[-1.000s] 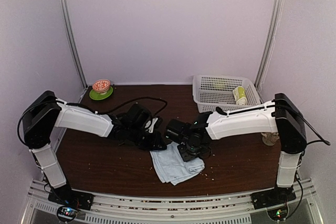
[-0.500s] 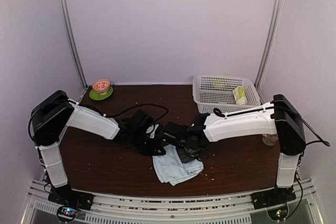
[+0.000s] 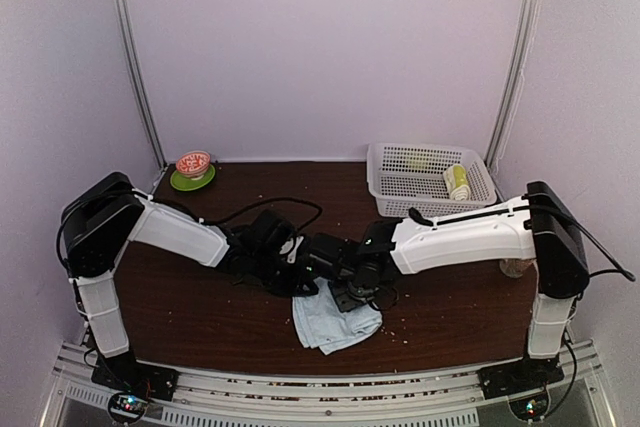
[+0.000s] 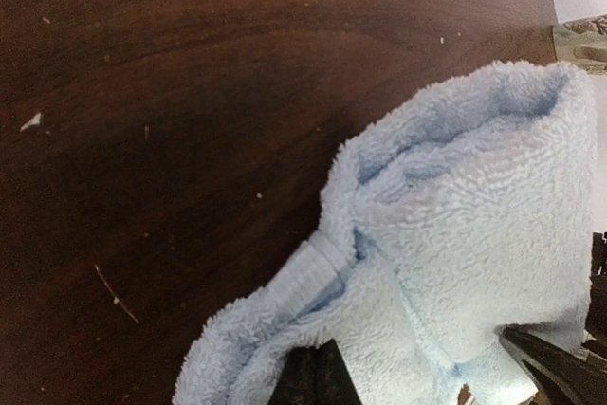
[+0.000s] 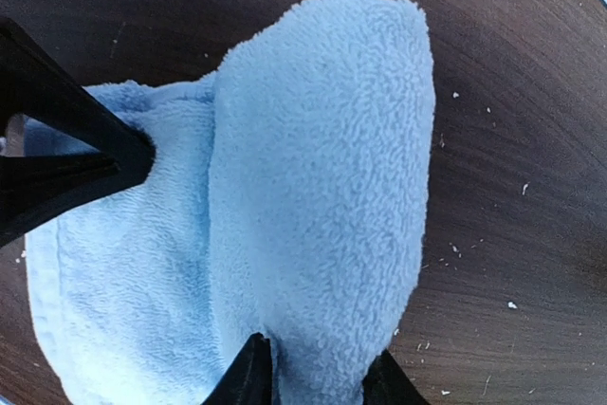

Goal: Roll the towels
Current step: Roll the towel at the center of the board.

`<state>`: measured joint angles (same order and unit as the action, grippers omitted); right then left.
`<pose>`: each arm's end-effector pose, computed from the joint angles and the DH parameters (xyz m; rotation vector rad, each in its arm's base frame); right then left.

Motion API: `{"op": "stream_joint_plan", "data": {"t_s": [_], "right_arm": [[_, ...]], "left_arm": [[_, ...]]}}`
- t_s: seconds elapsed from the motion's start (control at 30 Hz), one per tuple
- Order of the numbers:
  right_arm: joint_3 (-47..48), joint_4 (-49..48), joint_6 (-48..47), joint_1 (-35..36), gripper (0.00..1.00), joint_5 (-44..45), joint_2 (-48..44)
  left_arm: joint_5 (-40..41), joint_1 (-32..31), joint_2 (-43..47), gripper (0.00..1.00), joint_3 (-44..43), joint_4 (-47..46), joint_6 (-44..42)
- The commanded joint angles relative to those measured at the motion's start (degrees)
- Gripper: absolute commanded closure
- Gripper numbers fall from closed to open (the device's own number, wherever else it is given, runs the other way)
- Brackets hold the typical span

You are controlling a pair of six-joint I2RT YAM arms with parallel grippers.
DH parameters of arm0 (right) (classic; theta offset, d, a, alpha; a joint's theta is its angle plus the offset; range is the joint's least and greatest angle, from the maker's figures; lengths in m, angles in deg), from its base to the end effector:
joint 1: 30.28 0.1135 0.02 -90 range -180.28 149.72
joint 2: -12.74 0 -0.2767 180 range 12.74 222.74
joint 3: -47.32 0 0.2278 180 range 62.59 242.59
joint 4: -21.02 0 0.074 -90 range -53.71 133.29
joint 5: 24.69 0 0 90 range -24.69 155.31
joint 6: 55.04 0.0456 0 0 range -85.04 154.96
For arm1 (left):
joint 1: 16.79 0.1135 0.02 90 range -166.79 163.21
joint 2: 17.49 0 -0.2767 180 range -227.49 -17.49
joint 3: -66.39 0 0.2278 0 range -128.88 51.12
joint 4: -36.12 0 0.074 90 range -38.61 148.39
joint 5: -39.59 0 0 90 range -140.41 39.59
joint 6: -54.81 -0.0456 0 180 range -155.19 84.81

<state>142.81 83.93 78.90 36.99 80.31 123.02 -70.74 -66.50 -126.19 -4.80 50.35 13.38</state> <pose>0.1505 0.3287 0.1996 -0.5282 2.7554 0.0408 0.2218 -0.2862 0.1452 0.2001 2.7715 -1.0529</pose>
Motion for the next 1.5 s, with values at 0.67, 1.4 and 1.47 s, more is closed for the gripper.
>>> {"op": "stream_joint_plan", "data": {"t_s": [0.67,1.4,1.47], "right_arm": [[-8.86,-22.39,-0.53,0.86,0.54,-15.02,-5.34],[-10.08,-27.6,-4.04,2.23,0.43,-16.83,-5.21],[-10.18,-27.48,-4.17,2.18,0.43,-16.68,-5.51]], "left_arm": [[4.01,-0.56,3.06,1.0,2.66,5.39,-1.14],[6.0,-0.53,9.2,1.0,7.49,9.41,-1.34],[6.61,-0.49,9.47,1.0,7.66,10.0,-1.37]]}}
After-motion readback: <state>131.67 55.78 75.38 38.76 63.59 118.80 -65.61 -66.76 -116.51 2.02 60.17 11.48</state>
